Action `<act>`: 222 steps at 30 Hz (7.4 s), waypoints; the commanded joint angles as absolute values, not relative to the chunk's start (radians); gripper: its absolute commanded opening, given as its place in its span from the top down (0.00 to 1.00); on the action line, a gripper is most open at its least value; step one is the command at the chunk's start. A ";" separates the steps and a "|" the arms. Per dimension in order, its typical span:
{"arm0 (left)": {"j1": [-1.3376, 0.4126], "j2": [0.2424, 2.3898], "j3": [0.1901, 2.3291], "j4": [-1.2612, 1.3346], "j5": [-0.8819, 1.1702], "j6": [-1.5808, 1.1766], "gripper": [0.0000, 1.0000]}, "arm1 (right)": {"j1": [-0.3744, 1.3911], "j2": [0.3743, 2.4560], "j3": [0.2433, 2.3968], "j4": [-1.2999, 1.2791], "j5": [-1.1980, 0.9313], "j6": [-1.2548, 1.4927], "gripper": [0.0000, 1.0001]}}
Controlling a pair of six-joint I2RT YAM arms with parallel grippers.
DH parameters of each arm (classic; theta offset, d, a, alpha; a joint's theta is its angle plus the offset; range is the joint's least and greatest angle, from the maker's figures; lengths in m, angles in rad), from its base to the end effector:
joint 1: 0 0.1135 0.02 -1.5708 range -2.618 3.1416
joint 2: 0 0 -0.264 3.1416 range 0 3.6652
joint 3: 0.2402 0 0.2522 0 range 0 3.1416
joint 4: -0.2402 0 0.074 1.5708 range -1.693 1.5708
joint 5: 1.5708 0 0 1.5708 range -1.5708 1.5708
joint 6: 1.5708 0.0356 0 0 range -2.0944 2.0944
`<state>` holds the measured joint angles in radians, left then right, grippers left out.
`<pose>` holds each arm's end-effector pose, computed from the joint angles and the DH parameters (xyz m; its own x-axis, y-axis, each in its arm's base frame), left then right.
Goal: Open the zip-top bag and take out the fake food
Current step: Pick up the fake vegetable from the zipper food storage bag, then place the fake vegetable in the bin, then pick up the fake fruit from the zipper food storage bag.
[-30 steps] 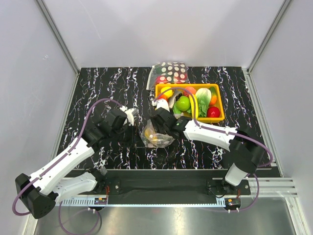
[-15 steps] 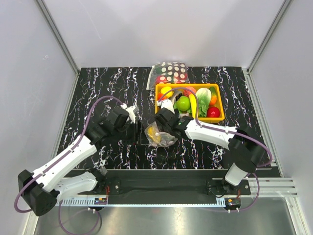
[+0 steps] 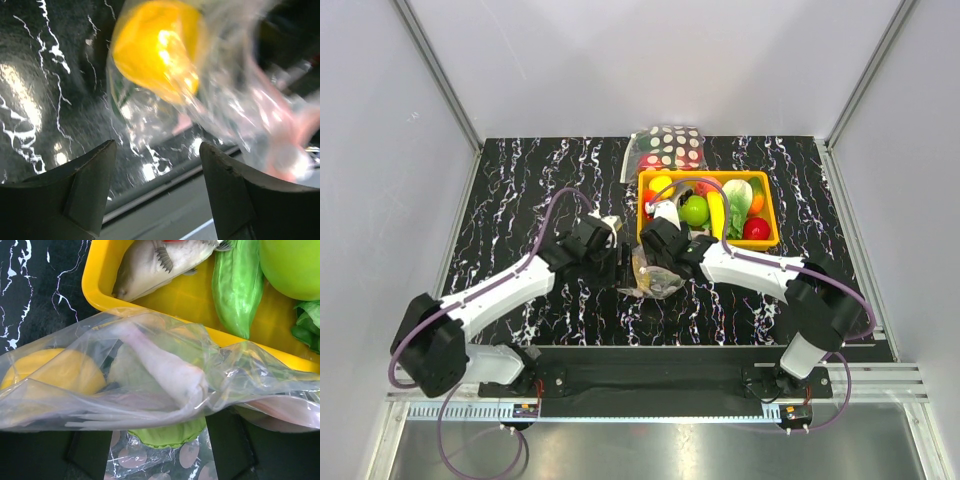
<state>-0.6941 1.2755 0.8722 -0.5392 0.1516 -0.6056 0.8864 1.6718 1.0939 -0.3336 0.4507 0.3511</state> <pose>0.1935 -0.1680 0.2368 -0.9101 0.0253 -0.4137 0.2220 0.8726 -0.4350 0.2330 0.2610 0.2088 -0.6511 -0.3082 -0.6936 -0.3246 0.9391 -0.1126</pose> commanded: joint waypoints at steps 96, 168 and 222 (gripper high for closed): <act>-0.677 1.258 0.835 -0.752 -0.232 -0.661 1.00 | 0.891 1.214 1.393 -0.891 -0.156 0.566 1.00; -0.387 1.348 0.966 -0.716 0.084 -0.325 1.00 | 0.414 2.181 2.134 -0.824 -0.029 0.115 0.35; 0.032 1.508 1.008 -0.698 0.310 -0.446 1.00 | 1.068 1.451 1.309 -0.726 -0.328 0.206 0.62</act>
<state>0.0277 1.5040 0.9600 -0.7158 0.2607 -0.4198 1.0340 1.4490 1.3323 -0.7677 -0.3542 0.1921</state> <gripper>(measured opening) 0.012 0.382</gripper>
